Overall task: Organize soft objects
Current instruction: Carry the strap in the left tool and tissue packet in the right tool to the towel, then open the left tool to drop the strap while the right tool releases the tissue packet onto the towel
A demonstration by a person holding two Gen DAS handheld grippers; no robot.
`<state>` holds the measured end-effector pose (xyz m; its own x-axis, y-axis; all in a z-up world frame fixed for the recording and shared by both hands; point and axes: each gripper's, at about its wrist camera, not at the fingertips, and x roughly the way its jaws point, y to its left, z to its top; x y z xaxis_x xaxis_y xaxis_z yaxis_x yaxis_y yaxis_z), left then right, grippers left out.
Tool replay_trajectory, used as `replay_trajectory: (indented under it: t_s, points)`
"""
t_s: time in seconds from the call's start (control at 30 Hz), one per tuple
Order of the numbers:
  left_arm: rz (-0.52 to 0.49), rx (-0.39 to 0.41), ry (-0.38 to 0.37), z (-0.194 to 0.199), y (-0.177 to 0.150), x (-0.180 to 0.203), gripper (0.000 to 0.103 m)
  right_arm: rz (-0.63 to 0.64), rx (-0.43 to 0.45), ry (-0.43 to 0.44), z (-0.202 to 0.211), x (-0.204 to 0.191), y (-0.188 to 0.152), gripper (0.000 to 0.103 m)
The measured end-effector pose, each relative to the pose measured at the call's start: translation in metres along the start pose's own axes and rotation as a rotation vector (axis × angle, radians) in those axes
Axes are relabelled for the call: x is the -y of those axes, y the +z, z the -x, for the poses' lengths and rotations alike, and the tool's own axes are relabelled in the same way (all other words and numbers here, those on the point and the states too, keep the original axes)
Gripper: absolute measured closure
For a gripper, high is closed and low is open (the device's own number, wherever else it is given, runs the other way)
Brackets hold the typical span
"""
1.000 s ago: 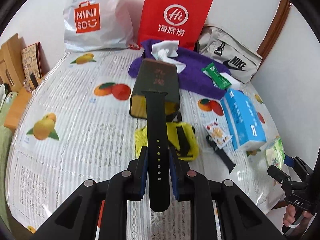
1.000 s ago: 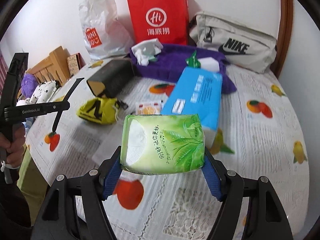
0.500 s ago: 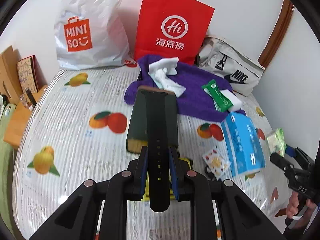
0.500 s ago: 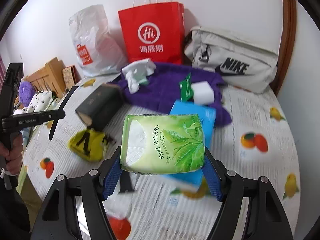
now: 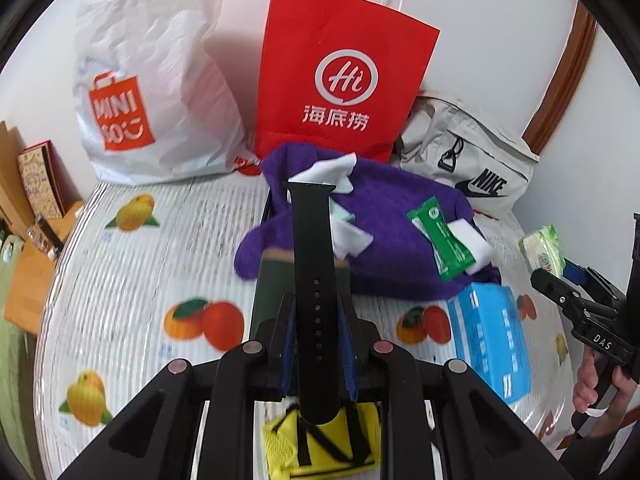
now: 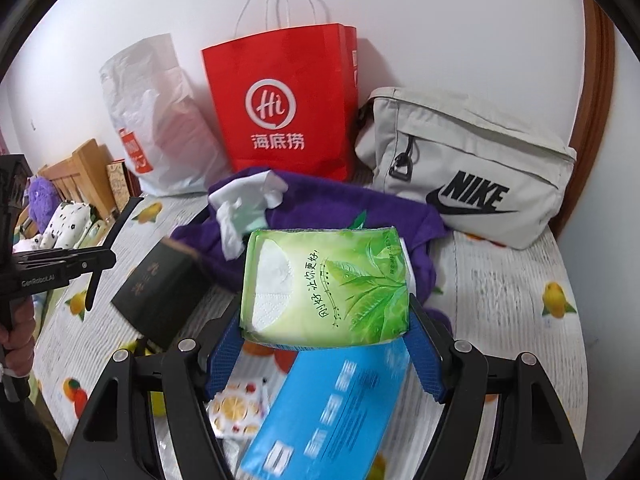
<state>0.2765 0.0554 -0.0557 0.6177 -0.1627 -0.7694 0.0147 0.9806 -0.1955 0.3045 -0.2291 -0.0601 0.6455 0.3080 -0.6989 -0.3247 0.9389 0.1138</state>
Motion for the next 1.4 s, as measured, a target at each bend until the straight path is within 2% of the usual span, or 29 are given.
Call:
replay_trajectory:
  t_s: [0.4, 0.63, 0.93, 1.1, 1.4]
  points:
    - [-0.054, -0.009, -0.025, -0.036, 0.049, 0.013, 0.084, -0.019, 0.006, -0.021, -0.031, 0.023, 0.035, 0.03]
    - [-0.081, -0.036, -0.049, -0.068, 0.073, 0.021, 0.084, -0.004, -0.033, -0.028, -0.067, 0.03, 0.049, 0.03]
    - [-0.093, -0.119, -0.093, -0.116, 0.088, 0.026, 0.084, -0.032, -0.101, -0.052, -0.115, 0.051, 0.057, 0.03]
    - [-0.096, -0.173, -0.08, -0.143, 0.089, 0.029, 0.084, -0.041, -0.147, -0.065, -0.14, 0.061, 0.055, 0.03]
    - [-0.085, -0.218, -0.067, -0.172, 0.093, 0.027, 0.084, -0.054, -0.217, -0.07, -0.172, 0.074, 0.049, 0.03]
